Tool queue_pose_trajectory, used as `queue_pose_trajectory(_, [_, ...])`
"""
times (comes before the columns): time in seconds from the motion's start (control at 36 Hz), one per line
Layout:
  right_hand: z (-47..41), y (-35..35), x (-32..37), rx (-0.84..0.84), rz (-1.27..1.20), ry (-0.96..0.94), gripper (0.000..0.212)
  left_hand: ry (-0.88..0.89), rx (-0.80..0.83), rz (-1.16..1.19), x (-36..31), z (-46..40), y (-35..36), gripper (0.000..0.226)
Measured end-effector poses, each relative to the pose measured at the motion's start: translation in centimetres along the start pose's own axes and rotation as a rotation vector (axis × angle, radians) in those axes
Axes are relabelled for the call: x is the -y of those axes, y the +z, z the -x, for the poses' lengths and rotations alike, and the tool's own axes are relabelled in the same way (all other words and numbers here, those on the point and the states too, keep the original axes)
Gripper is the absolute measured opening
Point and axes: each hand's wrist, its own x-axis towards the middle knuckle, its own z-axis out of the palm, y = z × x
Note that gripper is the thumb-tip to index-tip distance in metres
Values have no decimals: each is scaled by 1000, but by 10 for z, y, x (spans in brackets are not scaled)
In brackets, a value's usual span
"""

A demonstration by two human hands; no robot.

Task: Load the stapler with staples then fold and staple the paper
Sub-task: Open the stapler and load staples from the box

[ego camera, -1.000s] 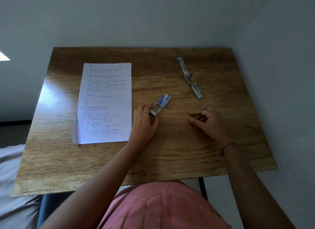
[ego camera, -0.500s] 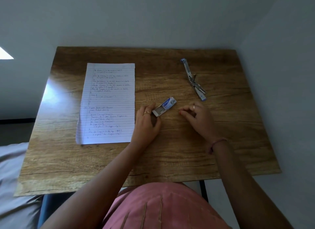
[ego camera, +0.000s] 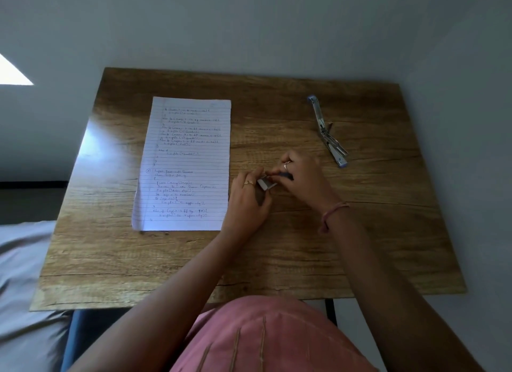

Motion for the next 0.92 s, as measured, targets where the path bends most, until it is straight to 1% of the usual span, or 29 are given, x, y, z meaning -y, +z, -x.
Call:
queue_pose_trajectory(0.08, [1,-3,0,-3,-66,26,19,3,-1,-1,1,0,0,52])
queue_pose_trajectory(0.17, [4,-6,-1,-41,-154,78,19,7,-3,-6,2,0,0,52])
queue_pose_trajectory(0.28, [8,-7,-3,-15,-134,111,19,16,-5,-3,3,-1,1,52])
queue_pose_trajectory(0.39, [9,-3,-2,18,-4,161,19,16,-9,1,3,-1,1,51])
queue_pose_trajectory(0.58, [5,4,11,-32,253,164,26,7,-1,-4,4,-2,2,52])
queue_pose_trajectory(0.67, [2,6,16,-25,313,183,29,-2,4,0,4,-2,2,52])
queue_pose_trajectory(0.75, [0,7,20,-21,276,228,29,-2,3,7,5,-1,3,52])
queue_pose_trajectory(0.86, [0,4,24,33,100,306,21,4,5,1,6,-1,3,52])
queue_pose_trajectory(0.92, [0,4,24,44,47,332,20,8,7,2,6,-1,3,53])
